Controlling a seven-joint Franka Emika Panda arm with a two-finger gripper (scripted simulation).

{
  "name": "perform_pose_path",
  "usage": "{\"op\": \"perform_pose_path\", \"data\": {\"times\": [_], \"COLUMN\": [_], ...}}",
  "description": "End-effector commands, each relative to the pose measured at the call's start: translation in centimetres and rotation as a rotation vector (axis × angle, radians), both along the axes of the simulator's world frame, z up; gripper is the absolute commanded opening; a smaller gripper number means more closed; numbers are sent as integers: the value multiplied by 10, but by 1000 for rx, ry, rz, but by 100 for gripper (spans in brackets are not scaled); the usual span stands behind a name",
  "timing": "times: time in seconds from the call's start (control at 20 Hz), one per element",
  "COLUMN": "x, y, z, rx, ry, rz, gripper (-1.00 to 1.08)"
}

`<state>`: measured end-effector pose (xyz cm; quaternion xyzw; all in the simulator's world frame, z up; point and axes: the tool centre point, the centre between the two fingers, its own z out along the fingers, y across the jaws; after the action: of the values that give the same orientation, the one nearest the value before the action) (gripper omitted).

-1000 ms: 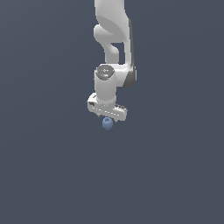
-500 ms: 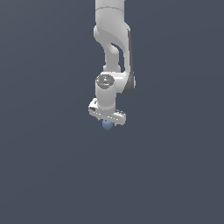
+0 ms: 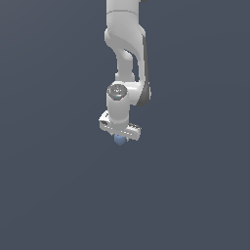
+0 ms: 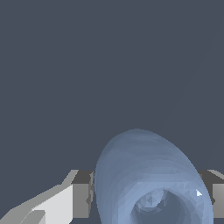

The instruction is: Pick up the object and move it to a goal position.

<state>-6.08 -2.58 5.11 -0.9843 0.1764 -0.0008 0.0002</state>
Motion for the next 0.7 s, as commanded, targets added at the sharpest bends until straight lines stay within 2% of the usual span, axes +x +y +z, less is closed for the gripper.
{"op": "perform_pose_path", "data": {"times": [0.0,0.35,0.65], "x": [-1,0,2], "y": [0,1,3], "z": [-1,4,29], "rx": [0,0,0], "ry": [2,0,0], "rz": [0,0,0], "gripper": [-100,-100,-100]}}
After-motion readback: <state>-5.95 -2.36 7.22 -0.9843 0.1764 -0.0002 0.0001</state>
